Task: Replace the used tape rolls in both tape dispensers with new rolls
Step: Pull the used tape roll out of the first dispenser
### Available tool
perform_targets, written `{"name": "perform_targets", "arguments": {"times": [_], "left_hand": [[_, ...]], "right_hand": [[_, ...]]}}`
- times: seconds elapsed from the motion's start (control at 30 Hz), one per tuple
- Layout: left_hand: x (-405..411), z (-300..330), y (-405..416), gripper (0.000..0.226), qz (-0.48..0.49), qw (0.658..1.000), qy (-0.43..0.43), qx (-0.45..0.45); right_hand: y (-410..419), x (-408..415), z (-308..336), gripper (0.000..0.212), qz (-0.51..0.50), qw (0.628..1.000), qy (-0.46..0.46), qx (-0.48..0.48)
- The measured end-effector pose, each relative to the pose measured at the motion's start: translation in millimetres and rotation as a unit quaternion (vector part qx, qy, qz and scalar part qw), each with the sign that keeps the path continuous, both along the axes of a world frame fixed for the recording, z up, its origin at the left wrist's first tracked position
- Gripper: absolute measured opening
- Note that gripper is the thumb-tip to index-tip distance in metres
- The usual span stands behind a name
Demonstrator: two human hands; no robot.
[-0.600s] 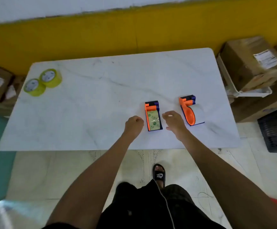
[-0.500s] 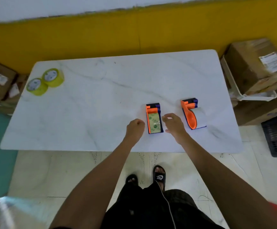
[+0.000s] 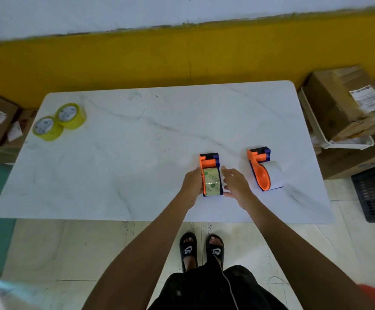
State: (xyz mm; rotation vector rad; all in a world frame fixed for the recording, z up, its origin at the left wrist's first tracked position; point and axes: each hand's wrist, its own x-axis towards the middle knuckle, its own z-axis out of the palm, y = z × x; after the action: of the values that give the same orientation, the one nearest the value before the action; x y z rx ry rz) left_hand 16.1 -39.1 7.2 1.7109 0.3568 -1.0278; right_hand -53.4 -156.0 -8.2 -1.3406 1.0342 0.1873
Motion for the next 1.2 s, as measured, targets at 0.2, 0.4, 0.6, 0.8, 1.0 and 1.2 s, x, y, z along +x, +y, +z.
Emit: {"name": "perform_targets", "arguments": {"times": [0.2, 0.4, 0.6, 0.8, 1.0, 1.2], "left_hand": [[12, 13, -8, 0.037, 0.034, 0.999, 0.015, -0.008], [26, 24, -15, 0.038, 0.04, 0.999, 0.026, -0.026], [24, 21, -10, 0.032, 0.044, 0.998, 0.027, -0.02], [22, 16, -7, 0.032, 0.05, 0.998, 0.03, -0.028], [23, 12, -4, 0.03, 0.054, 0.997, 0.037, -0.035], [25, 14, -9, 0.026, 0.048, 0.998, 0.03, -0.012]], "right_hand": [[8, 3, -5, 0.048, 0.042, 0.999, 0.009, -0.005], [12, 4, -4, 0.057, 0.043, 0.999, 0.004, -0.002], [10, 5, -5, 0.057, 0.035, 0.999, -0.005, 0.023], [9, 6, -10, 0.053, 0.011, 0.999, -0.013, 0.045], [-6, -1, -8, 0.041, -0.077, 0.997, -0.01, -0.007], [-32, -11, -6, 0.043, -0.137, 0.989, -0.026, -0.059]]}}
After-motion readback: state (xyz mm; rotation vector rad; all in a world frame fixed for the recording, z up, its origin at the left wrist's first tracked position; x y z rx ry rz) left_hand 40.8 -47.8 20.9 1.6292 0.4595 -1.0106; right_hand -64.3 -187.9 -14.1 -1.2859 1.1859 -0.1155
